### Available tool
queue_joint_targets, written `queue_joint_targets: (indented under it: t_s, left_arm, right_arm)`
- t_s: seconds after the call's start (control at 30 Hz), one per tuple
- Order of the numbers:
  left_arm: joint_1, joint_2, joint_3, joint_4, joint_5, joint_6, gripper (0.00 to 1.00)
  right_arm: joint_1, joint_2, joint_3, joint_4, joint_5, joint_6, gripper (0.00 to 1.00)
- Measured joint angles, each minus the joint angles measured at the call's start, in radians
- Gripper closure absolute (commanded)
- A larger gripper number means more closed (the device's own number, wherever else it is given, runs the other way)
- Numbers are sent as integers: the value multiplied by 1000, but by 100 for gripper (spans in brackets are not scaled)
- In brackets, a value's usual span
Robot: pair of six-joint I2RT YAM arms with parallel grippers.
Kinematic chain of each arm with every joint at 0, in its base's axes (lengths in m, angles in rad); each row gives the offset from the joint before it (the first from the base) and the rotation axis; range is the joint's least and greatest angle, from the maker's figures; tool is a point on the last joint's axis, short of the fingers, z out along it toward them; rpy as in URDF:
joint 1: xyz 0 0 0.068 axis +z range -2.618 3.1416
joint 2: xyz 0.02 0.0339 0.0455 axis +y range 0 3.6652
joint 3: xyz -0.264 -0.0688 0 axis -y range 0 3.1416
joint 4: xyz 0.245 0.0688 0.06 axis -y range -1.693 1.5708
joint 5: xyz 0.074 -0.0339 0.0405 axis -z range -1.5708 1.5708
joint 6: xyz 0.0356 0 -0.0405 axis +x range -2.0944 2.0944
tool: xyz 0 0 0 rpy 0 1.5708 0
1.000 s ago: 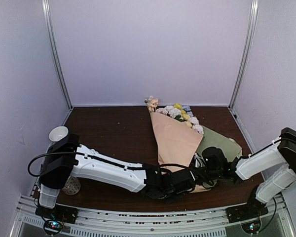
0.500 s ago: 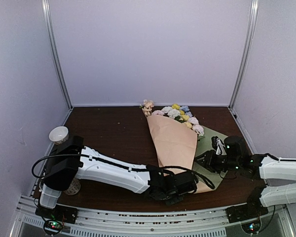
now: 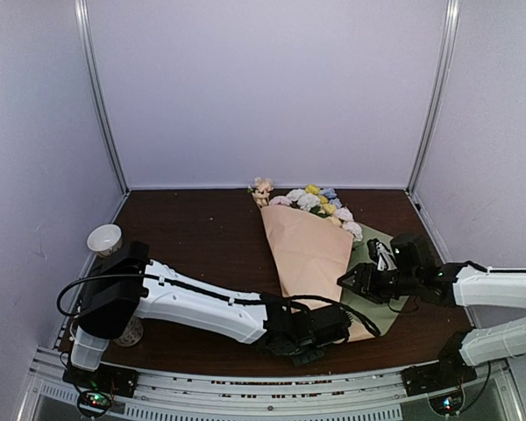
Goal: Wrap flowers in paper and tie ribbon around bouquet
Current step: Fold the one-fourth-folded wrapping paper at the center of the board.
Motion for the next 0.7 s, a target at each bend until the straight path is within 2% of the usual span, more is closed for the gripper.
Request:
queue_joint_targets:
  t_s: [0.1, 0.23, 0.33, 0.5, 0.6, 0.7]
  left_arm:
    - [0, 0, 1, -1, 0, 0, 95]
    - [0, 5, 3, -2, 1, 0, 90]
    - [0, 6, 5, -3, 3, 1, 86]
    - [0, 4, 5, -5, 5, 3, 60]
    - [-6, -8, 5, -8, 4, 20, 54]
    - [-22, -44, 5, -8, 11, 61, 53]
  right_arm:
    - [0, 57, 14, 28, -32, -16, 49]
    - [0, 137, 42, 82, -91, -33, 83]
    - [0, 186, 57, 119, -129, -42, 99]
    - [-6, 205, 65, 124, -129, -73, 100]
    - [-10, 234, 114, 82, -113, -119, 100]
    - [-12, 255, 145, 71, -106, -148, 100]
